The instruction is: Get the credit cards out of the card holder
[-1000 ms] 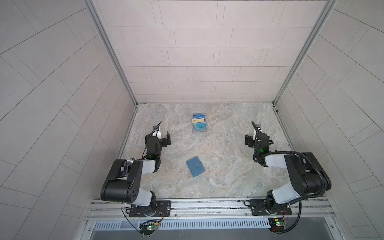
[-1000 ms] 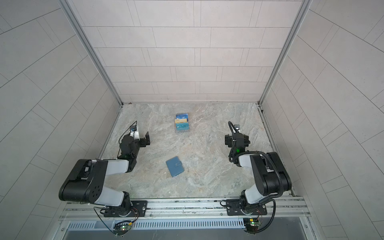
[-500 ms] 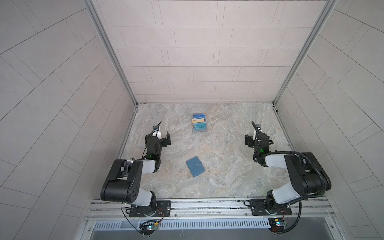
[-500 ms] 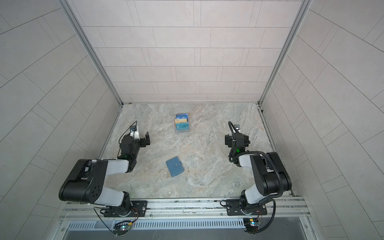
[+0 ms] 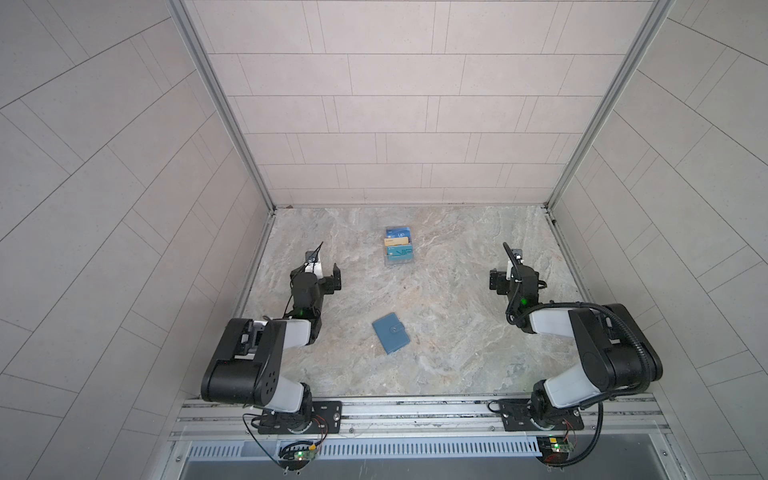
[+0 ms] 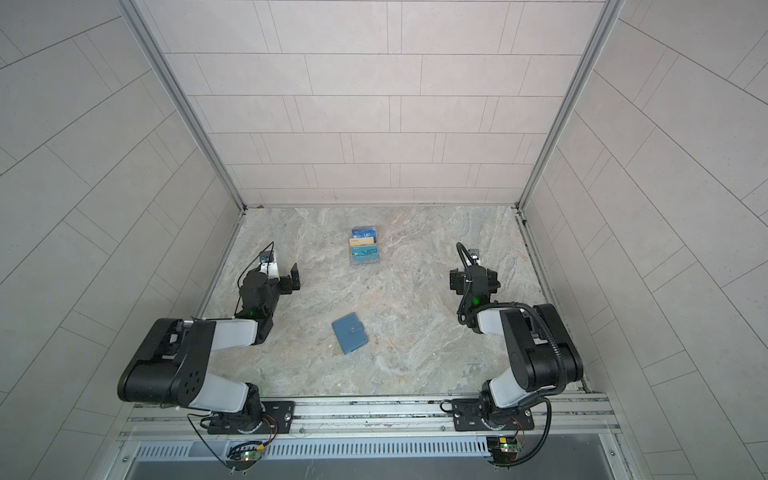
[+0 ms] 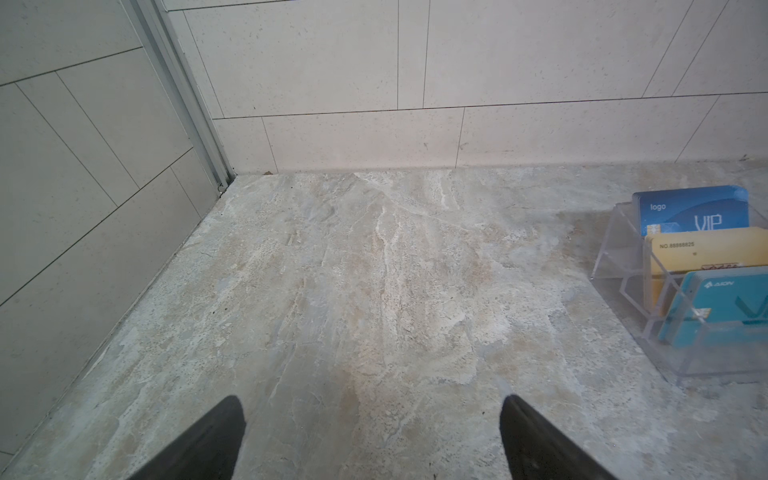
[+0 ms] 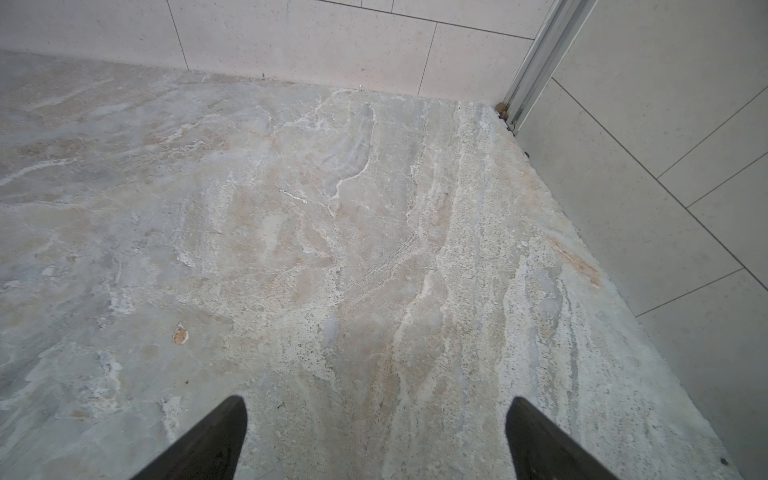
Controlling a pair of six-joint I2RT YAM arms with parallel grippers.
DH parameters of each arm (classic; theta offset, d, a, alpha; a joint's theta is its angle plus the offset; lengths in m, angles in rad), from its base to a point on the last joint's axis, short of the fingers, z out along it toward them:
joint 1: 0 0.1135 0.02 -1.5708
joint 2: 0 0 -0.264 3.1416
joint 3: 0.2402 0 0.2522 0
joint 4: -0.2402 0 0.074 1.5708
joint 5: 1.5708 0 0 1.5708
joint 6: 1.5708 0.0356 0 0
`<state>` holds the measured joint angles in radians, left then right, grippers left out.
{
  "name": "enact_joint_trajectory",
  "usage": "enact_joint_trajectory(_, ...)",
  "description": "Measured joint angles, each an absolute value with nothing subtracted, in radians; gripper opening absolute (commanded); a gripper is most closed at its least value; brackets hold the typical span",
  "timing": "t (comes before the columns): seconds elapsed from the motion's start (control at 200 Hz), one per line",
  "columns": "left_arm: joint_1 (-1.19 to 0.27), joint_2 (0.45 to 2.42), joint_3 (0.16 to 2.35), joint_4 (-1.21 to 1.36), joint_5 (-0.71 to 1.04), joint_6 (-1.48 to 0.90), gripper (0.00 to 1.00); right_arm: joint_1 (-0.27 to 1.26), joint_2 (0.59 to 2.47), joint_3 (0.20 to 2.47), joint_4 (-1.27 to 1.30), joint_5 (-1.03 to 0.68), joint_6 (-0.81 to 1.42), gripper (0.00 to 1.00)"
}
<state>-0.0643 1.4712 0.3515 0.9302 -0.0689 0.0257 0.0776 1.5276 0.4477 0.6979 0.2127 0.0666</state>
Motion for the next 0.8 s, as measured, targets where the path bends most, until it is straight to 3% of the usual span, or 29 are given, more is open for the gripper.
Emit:
enact_joint_trajectory(0.41, -0.068, 1.464, 0.352, 0.92, -0.069, 0.027, 1.0, 0.078, 1.528, 0.448, 0.692, 0.213, 0.067, 0.99)
enact_joint_trajectory(0.801, -0.138, 1.153, 0.482, 0.491, -0.183, -0.03, 1.0, 0.075, 1.386, 0.62, 0.366, 0.272, 0.125, 0.99)
